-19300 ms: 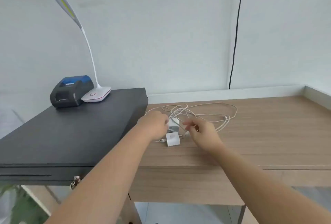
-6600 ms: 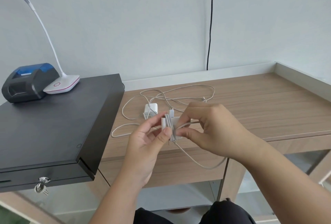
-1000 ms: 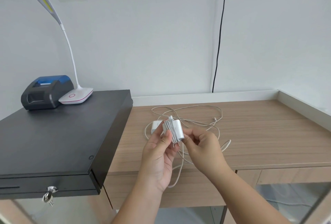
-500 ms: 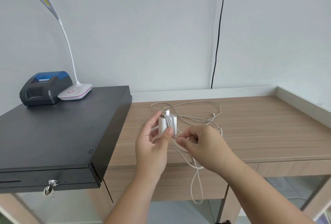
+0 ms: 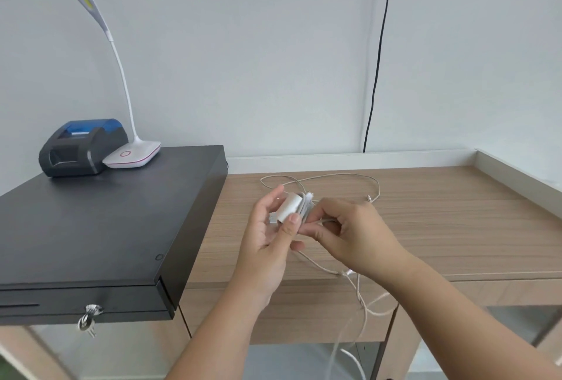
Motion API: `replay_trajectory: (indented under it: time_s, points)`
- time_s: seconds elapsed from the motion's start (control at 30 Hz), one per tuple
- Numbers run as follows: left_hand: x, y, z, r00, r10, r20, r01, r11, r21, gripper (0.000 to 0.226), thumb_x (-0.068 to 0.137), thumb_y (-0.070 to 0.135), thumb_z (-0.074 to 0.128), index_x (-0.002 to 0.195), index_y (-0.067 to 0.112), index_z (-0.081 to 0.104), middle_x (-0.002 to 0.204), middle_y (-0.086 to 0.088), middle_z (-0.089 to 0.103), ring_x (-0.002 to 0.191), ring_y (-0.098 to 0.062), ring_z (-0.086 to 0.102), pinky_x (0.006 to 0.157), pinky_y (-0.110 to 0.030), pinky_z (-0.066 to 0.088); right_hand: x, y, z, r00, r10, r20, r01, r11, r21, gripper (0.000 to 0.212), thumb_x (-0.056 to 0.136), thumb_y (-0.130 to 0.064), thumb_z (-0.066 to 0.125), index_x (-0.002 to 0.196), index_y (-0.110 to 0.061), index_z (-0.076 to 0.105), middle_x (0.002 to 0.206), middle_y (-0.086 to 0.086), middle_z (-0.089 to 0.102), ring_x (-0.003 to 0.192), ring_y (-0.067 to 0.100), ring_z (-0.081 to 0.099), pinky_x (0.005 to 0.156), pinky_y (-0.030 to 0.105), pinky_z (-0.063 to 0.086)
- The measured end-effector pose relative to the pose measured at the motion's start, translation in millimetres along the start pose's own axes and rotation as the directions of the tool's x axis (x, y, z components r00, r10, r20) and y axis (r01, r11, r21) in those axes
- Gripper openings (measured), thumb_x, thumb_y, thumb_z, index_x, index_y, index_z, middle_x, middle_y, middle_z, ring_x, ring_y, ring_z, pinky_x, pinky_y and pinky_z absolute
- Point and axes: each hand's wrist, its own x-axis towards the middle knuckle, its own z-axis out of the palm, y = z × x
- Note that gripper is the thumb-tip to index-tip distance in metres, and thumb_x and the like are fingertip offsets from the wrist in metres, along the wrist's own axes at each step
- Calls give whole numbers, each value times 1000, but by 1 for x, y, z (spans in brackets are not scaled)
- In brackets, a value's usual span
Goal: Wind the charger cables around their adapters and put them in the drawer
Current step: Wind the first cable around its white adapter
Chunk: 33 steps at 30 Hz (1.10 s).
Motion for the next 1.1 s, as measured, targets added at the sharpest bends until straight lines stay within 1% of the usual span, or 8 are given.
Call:
replay_trajectory:
  time_s: [0.17,0.27,0.43,0.57,0.8,0.93,1.0,1.1]
  points:
    - [-1,4,5,997,-78,-12,77,994,-72,38,87,31,68,123,23,58,81,2,71,70,-9,61,61,-21,46,8,4,2,991,106,-82,-107,994,-10,47,62,-51,83,57,-32,41,46,-13,44,46,11,37,45,17,24]
    - [3,8,0,999,-29,-30,30,999,21,37,83,29,65,120,26,61,87,9,73,68,-9,62,59,-19,47,15,5,-1,991,135,-18,-136,989,-51,49,58,-54,84,55,-33,40,48,-17,48,47,9,39,46,17,27]
    - [7,12,-21,996,-67,61,54,980,189,30,91,19,65,119,32,63,100,1,67,67,-8,57,62,-19,46,29,13,-33,910,255,327,-248,967,-65,29,66,-40,85,63,-21,62,43,-11,39,44,5,33,46,16,26]
    - [7,18,-29,982,-127,142,90,967,240,31,93,13,63,119,31,62,96,1,63,65,-5,54,62,-19,45,35,15,-55,883,264,388,-285,959,-3,16,73,-29,81,69,-20,69,45,-11,40,46,5,34,48,16,30]
    - [1,27,-23,965,-147,217,96,968,230,28,93,10,63,115,26,62,83,18,66,65,-6,54,61,-17,46,40,17,-39,958,119,259,-189,945,265,5,82,-19,75,80,-22,72,72,15,69,63,14,53,61,25,44]
    - [0,39,-23,963,-76,258,32,985,172,28,83,18,65,109,29,67,85,14,67,65,-9,55,61,-19,46,36,19,-22,982,103,160,-167,869,466,9,79,-23,72,86,-18,76,75,0,75,61,22,59,59,31,50]
    - [3,42,-24,972,-40,232,15,994,108,28,81,18,66,105,30,70,88,11,69,65,-10,56,61,-19,46,31,17,-9,982,134,132,-186,800,571,13,86,-11,65,95,-12,75,66,-5,72,54,12,62,52,23,52]
    - [5,41,-24,978,-31,204,34,999,-9,30,79,16,70,108,24,70,91,7,70,66,-12,55,61,-19,46,19,18,14,938,289,192,-337,625,704,18,88,-19,62,99,-22,76,48,0,44,36,6,35,34,16,32]
